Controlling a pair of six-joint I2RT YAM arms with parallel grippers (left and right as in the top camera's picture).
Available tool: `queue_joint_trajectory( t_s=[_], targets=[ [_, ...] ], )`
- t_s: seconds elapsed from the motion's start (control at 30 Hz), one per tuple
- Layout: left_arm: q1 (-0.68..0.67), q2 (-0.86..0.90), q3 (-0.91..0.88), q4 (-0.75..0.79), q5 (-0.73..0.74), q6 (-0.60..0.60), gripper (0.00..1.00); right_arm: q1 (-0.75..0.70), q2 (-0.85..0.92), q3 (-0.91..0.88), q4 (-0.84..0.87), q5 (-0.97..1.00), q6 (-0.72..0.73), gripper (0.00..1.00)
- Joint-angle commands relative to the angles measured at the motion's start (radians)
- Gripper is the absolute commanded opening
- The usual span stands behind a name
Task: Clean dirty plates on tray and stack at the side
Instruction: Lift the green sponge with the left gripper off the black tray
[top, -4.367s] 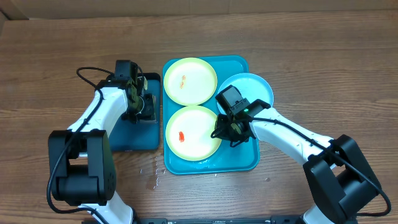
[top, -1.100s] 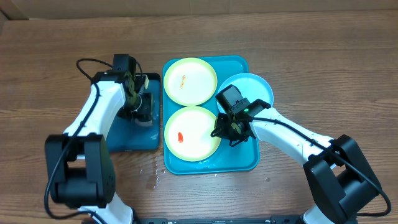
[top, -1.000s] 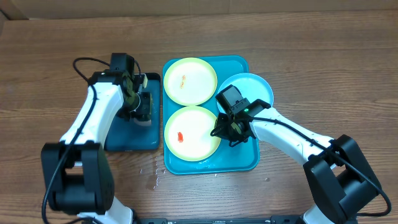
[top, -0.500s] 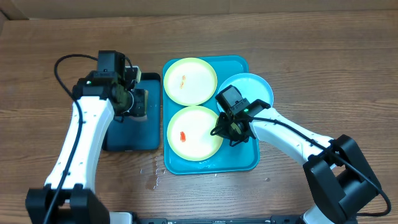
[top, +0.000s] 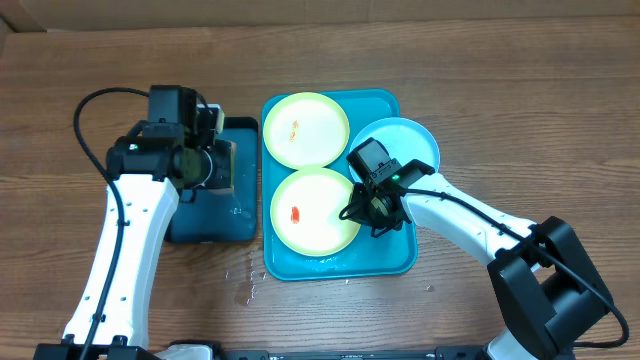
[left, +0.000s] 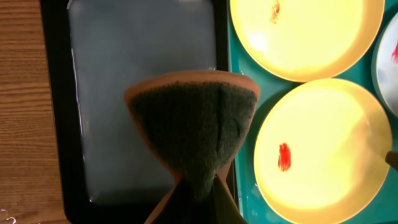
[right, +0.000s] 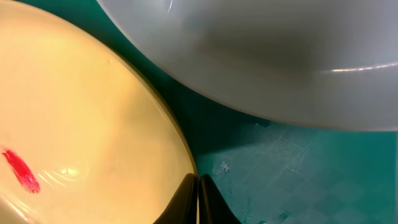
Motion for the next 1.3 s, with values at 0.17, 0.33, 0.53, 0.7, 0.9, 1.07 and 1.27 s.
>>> queue_joint_trajectory(
  t_s=[0.17, 0.33, 0.53, 0.7, 0.9, 1.07, 1.27],
  targets=[
    [-0.111, -0.019, 0.015, -0.017, -0.317, -0.151, 0.04, -0.002, 0.001, 0.027, -0.002, 0.018, -0.019, 0.04],
    [-0.131, -0.018, 0.015, -0.014, -0.323, -0.156, 0.04, -0.002, 0.001, 0.027, 0.002, 0.018, -0.019, 0.08],
    [-0.131, -0.017, 0.015, -0.014, -0.270, -0.148, 0.04, -0.002, 0.001, 0.027, 0.009, 0.018, -0.019, 0.24],
    [-0.131, -0.016, 0.015, -0.022, -0.270, -0.148, 0.04, -0.002, 0.001, 0.027, 0.009, 0.018, -0.019, 0.04],
    [-0.131, -0.016, 0.015, -0.022, -0.270, -0.147, 0.04, -0.002, 0.001, 0.026, 0.009, 0.018, -0.019, 0.27],
    [-0.131, -0.008, 0.015, -0.017, -0.263, -0.141, 0.04, 0.012, 0.001, 0.018, 0.009, 0.017, -0.018, 0.40],
    [-0.131, 0.004, 0.015, -0.013, -0.222, -0.121, 0.04, 0.051, 0.001, -0.007, 0.040, 0.022, -0.018, 0.21]
  ],
)
